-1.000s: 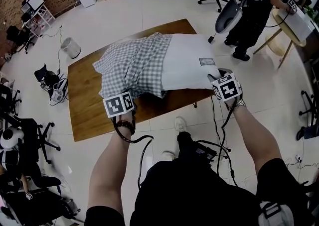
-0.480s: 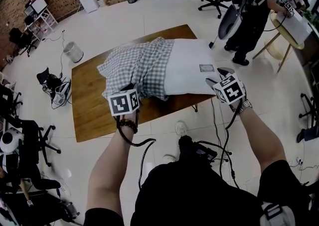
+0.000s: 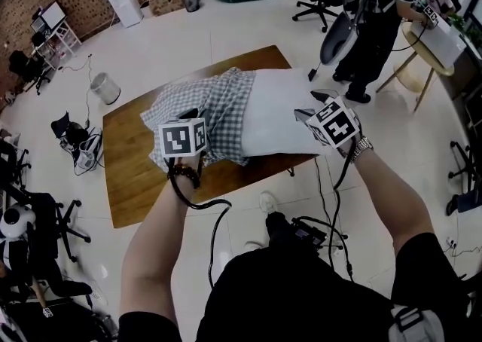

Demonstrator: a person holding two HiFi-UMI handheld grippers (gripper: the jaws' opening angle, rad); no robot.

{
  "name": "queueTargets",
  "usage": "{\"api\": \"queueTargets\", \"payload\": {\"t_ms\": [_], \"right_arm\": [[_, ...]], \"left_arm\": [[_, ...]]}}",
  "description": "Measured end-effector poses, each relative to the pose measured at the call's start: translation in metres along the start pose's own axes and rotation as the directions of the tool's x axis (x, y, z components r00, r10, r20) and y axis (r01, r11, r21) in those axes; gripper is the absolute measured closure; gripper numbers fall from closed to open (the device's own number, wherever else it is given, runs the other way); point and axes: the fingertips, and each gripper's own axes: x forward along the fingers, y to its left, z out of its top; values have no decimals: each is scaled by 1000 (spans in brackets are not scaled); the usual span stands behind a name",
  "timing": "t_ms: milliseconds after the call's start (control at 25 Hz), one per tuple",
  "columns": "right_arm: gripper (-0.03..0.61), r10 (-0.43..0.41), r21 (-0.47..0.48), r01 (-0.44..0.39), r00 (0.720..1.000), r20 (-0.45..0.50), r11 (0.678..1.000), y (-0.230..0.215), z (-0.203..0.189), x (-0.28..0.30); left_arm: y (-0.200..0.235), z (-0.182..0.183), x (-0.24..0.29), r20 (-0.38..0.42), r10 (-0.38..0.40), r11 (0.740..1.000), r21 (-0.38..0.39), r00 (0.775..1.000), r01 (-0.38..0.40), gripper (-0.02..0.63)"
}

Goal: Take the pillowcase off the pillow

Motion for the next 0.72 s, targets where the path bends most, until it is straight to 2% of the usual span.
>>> {"api": "queueTargets", "payload": {"t_ms": [200,400,720], "right_arm": [[295,45,-33,-44,999,6,998,-30,32,16],[295,104,-52,-105,994,-19,993,-45,53,55],[295,212,-52,-216,974,-76,975,-94,76,126]], "left_arm": [[-10,49,30,-31,-44,996,71,999,46,477],[-3,76,69,-102,-89,985,141,991,103,460],[1,119,154,-226,-157,966,169,961,197,428]]}}
